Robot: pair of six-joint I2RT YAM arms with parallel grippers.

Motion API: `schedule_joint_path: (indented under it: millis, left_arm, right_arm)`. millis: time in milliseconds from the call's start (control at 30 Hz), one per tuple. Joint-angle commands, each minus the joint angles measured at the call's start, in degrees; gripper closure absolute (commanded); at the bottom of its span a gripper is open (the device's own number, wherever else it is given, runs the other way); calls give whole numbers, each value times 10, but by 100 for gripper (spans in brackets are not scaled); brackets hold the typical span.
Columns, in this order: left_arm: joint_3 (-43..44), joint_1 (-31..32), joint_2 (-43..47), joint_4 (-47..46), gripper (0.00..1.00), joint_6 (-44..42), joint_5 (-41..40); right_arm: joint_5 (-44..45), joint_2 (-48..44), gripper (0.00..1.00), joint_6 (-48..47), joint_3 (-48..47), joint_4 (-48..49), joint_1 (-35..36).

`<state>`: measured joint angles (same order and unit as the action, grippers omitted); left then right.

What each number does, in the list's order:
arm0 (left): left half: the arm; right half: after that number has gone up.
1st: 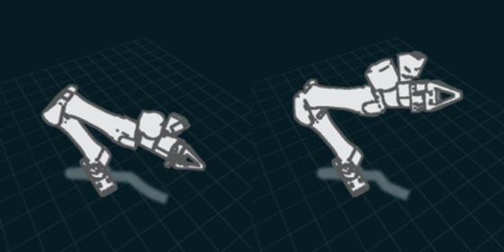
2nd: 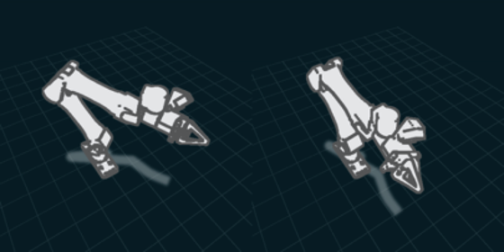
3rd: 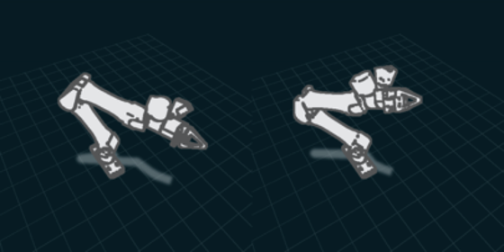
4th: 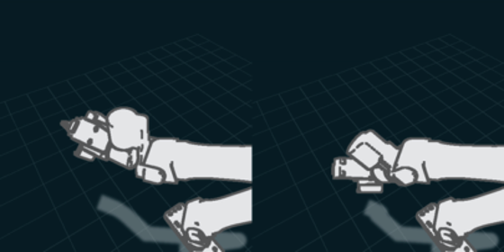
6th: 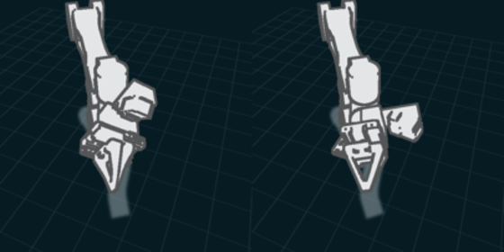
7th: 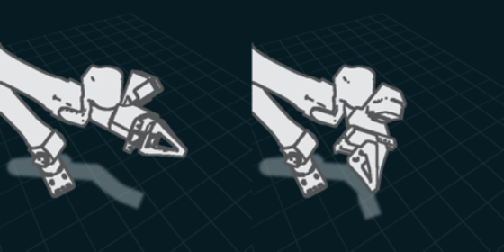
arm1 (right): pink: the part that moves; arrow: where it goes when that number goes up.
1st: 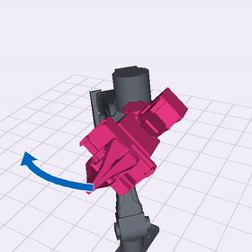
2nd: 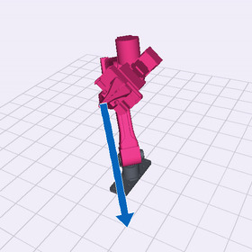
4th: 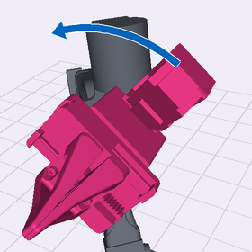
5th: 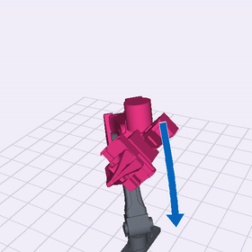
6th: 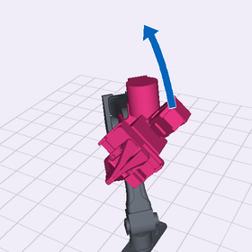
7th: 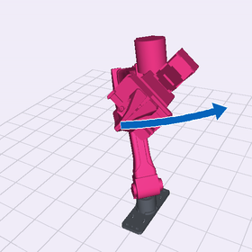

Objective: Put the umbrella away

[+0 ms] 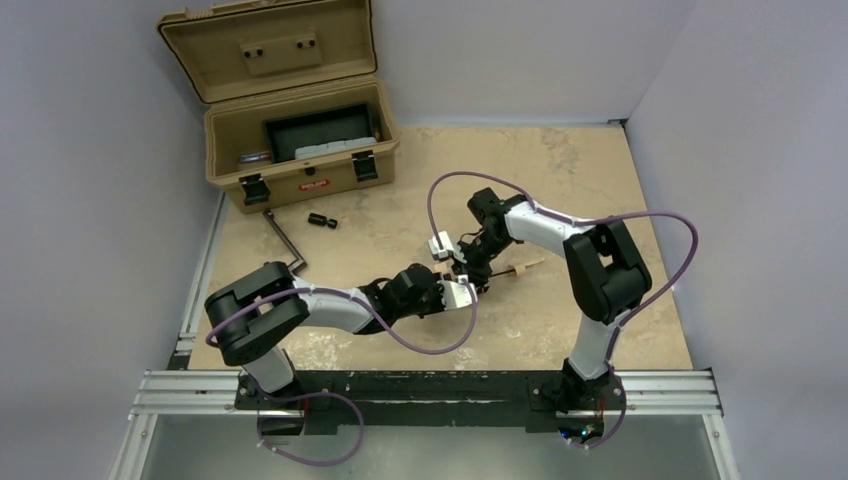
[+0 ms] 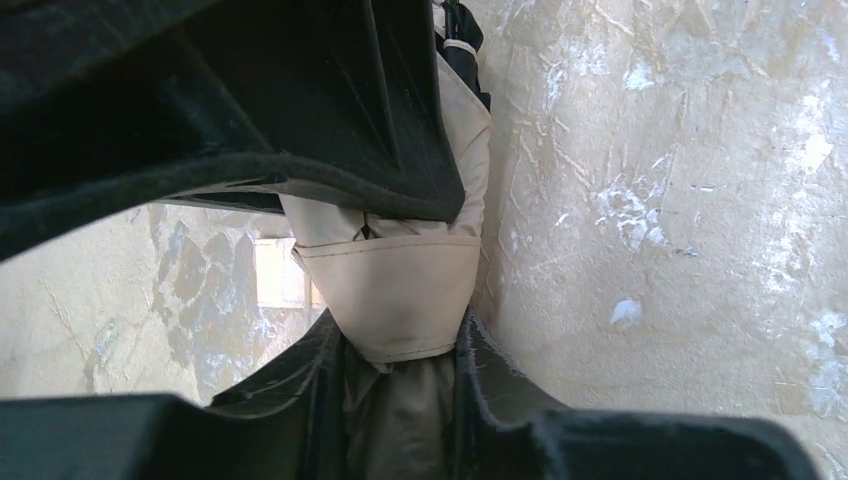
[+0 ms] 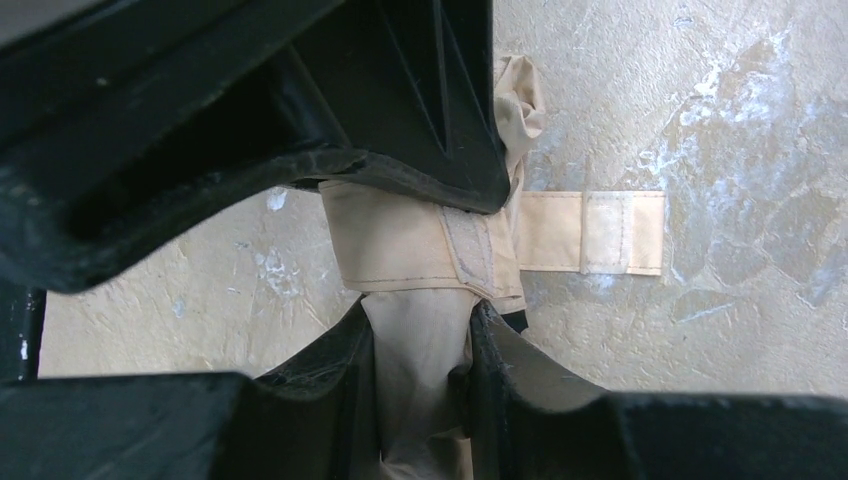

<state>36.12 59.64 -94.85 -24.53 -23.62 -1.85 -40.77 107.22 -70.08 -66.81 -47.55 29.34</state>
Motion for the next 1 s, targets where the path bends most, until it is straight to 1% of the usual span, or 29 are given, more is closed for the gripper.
schedule_joint_path:
  millis: [0,133,267,333,467,600,667,700,733,767,800,833,900,933,967]
  left_arm:
    - [5,-1,-28,58,100,34,45]
    - [8,-10,-43,91,100,63,84]
    - [15,-31,-62,113,100,89,130]
    - [21,-46,-70,129,100,98,154]
    - [43,-72,-89,163,100,114,199]
    - [64,-95,-109,192,100,135,235]
    - [81,-104,-123,216,100,146,254]
    - [89,-109,-131,226,100,154,264]
    - [95,-115,-138,232,100,161,276]
    - [102,-121,-147,242,100,170,285]
    - [111,-126,-161,261,100,177,296]
    - [119,-131,-173,276,100,182,306]
    - [139,-138,-194,299,100,194,321]
    - [142,-141,-205,306,100,201,328]
    - [151,-144,-214,313,100,209,333]
  right_arm:
    - [75,47,76,24,60,-26,3]
    - [37,-2,55,17,33,-28,-26]
    - [-10,-55,35,-11,-3,-50,-81]
    - [-28,-76,32,-38,-23,-74,-116]
    - [-44,-116,31,-89,-43,-107,-152]
    - [-64,-170,30,-134,-34,-108,-179]
    - [-98,-217,29,-189,-18,-99,-203]
    - [-120,-239,24,-217,0,-92,-215]
    - [-141,-264,15,-241,22,-80,-224]
    - [-158,-285,3,-261,46,-65,-229]
    - [-164,-300,2,-282,71,-56,-229]
    - [-150,-309,1,-333,91,-70,-228]
    - [-119,-308,1,-479,123,-136,-219]
    - [-113,-305,1,-498,132,-147,-215]
    - [-111,-307,3,-489,140,-138,-211]
